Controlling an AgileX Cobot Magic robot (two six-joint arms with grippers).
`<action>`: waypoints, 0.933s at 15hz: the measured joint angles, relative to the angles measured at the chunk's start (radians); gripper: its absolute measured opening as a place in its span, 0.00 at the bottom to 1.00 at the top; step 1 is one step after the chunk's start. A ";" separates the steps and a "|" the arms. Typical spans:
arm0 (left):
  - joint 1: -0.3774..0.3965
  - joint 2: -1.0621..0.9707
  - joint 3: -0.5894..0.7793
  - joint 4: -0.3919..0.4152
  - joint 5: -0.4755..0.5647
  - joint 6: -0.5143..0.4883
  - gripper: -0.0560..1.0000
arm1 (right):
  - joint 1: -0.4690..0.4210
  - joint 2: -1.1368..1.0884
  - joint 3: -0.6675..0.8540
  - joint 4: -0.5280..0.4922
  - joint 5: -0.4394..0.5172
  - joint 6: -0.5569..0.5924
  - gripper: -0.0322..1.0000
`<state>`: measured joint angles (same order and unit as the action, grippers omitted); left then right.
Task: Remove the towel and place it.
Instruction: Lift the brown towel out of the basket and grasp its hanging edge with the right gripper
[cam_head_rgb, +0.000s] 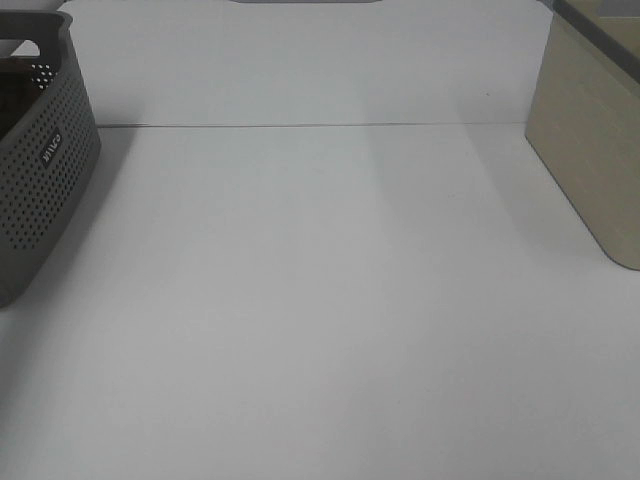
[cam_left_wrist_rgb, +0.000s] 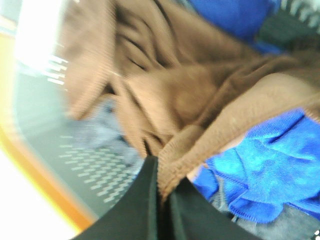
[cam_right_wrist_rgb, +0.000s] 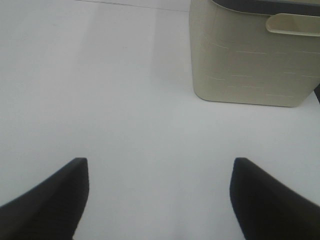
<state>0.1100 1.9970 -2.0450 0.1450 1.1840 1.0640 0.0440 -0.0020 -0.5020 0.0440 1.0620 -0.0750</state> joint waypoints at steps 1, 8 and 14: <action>-0.012 -0.028 0.000 -0.004 0.002 -0.002 0.05 | 0.000 0.000 0.000 0.000 0.000 0.000 0.76; -0.270 -0.383 0.000 -0.051 -0.019 -0.058 0.05 | 0.000 0.000 0.000 0.000 0.000 0.000 0.76; -0.598 -0.499 0.000 -0.050 -0.105 -0.113 0.05 | 0.000 0.034 -0.010 0.029 -0.013 -0.035 0.76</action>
<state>-0.4880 1.4980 -2.0450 0.0950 1.0790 0.9510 0.0440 0.0320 -0.5120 0.0730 1.0490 -0.1100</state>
